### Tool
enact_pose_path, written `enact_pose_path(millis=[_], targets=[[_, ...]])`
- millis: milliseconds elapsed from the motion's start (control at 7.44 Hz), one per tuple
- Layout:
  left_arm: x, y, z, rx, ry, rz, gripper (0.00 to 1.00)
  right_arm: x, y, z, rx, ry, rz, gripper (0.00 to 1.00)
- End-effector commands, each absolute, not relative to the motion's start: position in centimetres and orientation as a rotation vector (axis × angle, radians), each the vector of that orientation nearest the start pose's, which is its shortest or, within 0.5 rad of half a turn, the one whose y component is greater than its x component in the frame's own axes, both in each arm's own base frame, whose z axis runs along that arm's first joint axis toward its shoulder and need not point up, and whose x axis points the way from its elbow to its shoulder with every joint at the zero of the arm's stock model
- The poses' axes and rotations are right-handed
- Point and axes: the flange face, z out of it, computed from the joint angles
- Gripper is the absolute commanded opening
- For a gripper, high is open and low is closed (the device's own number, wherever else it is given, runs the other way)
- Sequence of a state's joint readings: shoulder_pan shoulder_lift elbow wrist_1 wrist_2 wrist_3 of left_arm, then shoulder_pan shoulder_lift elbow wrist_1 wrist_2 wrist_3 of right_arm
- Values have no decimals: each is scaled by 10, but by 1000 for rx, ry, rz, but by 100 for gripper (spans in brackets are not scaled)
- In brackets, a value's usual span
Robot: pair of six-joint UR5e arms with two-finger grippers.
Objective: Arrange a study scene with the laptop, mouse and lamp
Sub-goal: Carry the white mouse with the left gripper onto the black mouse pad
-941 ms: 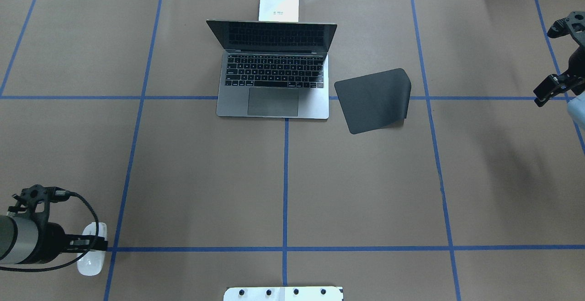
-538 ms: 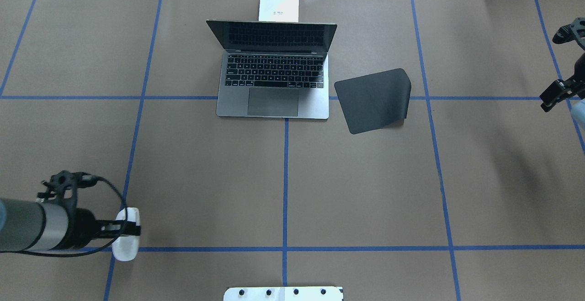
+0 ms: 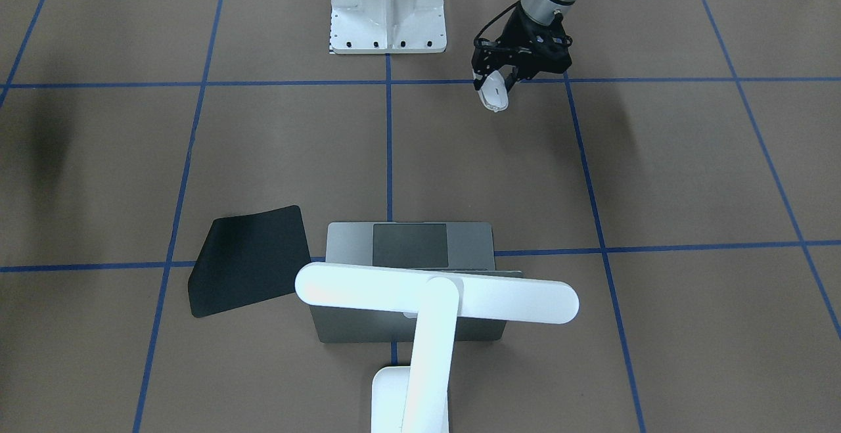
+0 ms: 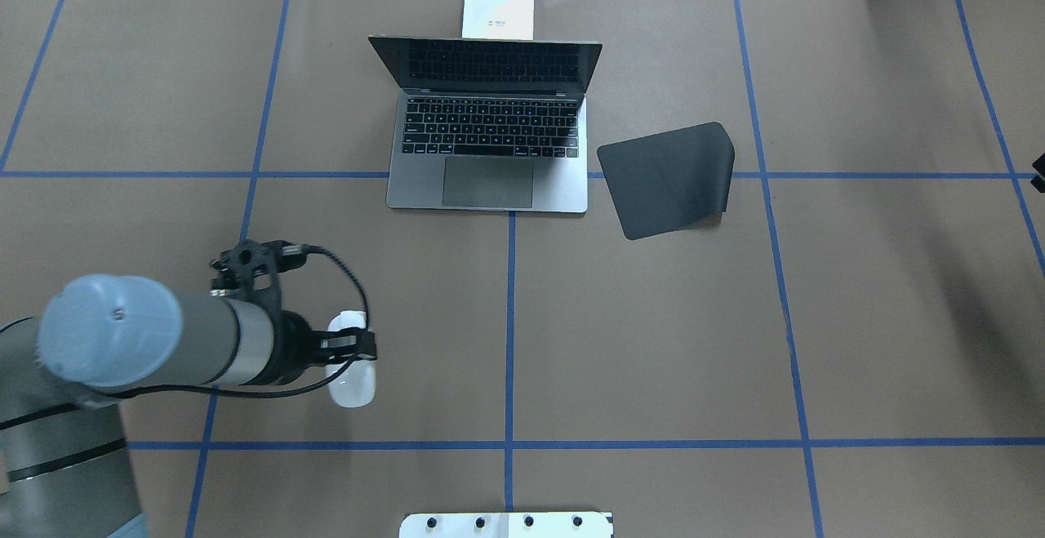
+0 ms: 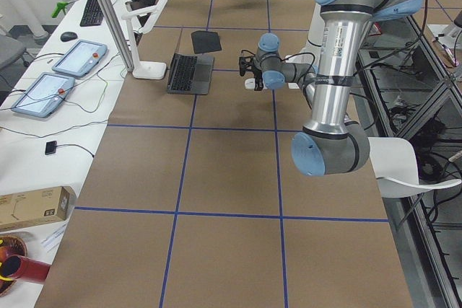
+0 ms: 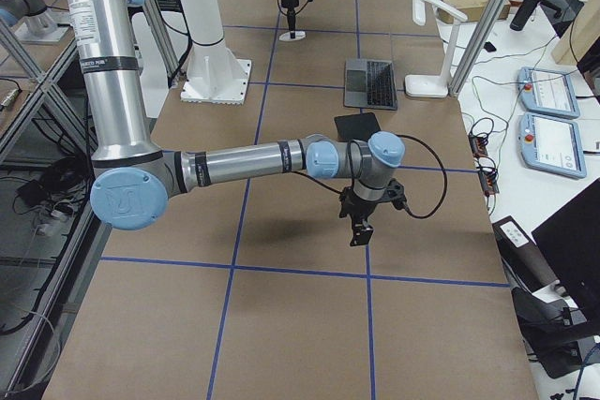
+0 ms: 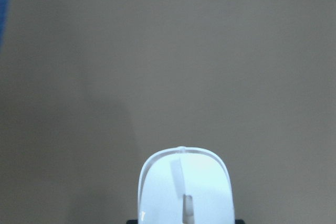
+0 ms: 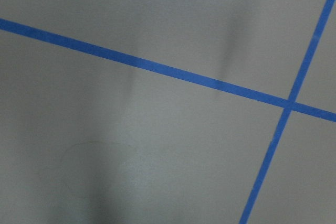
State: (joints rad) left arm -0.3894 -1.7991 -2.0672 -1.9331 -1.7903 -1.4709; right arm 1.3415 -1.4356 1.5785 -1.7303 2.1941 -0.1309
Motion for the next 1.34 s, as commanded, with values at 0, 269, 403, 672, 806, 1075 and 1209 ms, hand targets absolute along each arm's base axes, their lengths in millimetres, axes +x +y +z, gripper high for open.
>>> enact_pose_path(millis=[0, 269, 403, 672, 806, 1075, 1209], targets=[[471, -315, 210, 74, 1131, -195, 0, -24, -541, 626, -41, -640, -353, 100], [515, -333, 167, 83, 1161, -254, 0, -22, -537, 624, -36, -668, -347, 100], [530, -342, 148, 121, 1169, -289, 0, -18, -521, 622, -25, -656, -354, 100], [589, -373, 114, 172, 1142, -366, 0, -14, -510, 630, 29, -631, -354, 100], [609, -383, 92, 190, 1137, -385, 0, -16, -515, 633, 20, -629, -304, 100], [648, -406, 65, 235, 1113, -462, 0, -13, -515, 646, 41, -564, -285, 100], [673, -415, 47, 260, 1116, -506, 0, -13, -517, 643, 76, -572, -284, 100]])
